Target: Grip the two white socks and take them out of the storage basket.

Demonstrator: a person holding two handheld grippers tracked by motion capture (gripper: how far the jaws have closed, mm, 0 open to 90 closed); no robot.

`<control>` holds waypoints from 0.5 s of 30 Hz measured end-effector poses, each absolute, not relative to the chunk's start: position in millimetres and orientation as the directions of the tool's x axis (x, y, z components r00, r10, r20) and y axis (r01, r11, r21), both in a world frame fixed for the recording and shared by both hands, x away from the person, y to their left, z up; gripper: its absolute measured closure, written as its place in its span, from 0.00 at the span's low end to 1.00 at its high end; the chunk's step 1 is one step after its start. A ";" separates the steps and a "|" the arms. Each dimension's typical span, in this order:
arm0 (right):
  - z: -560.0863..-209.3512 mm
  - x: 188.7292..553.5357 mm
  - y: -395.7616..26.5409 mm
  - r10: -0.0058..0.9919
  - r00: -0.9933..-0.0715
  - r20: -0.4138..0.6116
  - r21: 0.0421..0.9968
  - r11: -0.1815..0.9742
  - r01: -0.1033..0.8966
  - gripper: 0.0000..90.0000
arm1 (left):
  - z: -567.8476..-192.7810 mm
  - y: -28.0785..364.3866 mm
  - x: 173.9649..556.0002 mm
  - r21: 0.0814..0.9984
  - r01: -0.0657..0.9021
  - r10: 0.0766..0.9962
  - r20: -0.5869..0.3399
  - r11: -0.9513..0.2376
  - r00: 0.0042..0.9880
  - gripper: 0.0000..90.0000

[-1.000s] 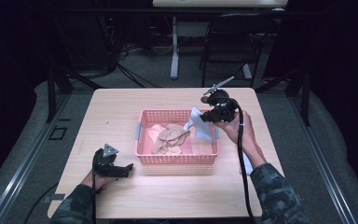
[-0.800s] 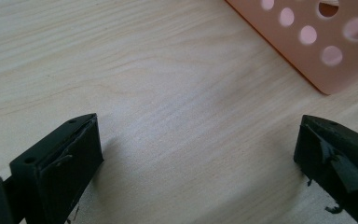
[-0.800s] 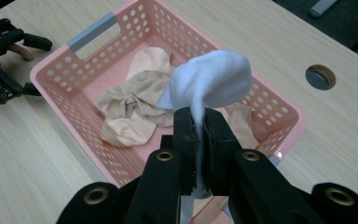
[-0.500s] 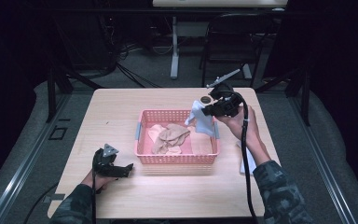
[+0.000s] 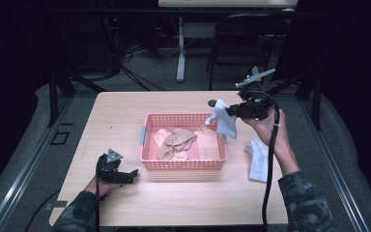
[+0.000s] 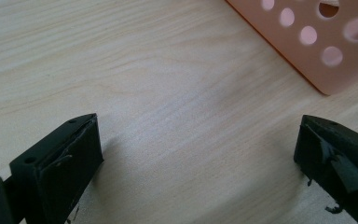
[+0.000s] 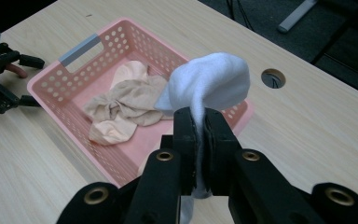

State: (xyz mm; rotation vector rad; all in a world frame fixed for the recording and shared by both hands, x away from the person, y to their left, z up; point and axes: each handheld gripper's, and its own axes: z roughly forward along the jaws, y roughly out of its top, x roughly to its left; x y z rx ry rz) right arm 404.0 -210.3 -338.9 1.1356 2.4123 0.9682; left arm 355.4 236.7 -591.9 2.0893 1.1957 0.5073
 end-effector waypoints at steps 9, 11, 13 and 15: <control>-336.1 397.1 -245.3 0.813 -0.582 0.000 0.691 0.421 0.588 0.94 | -591.8 236.6 355.4 0.713 0.604 0.863 0.006 -0.357 0.504 0.01; -337.8 396.3 -252.8 0.824 -0.566 -0.003 0.687 0.414 0.598 0.94 | -591.8 236.6 355.3 0.713 0.604 0.864 0.006 -0.357 0.504 0.01; -341.0 395.8 -259.5 0.835 -0.551 -0.006 0.682 0.406 0.608 0.94 | -591.8 236.6 355.3 0.713 0.604 0.864 0.006 -0.357 0.504 0.01; -345.0 395.8 -266.0 0.843 -0.537 -0.011 0.674 0.403 0.619 0.94 | -591.9 236.6 355.3 0.713 0.604 0.864 0.005 -0.357 0.504 0.01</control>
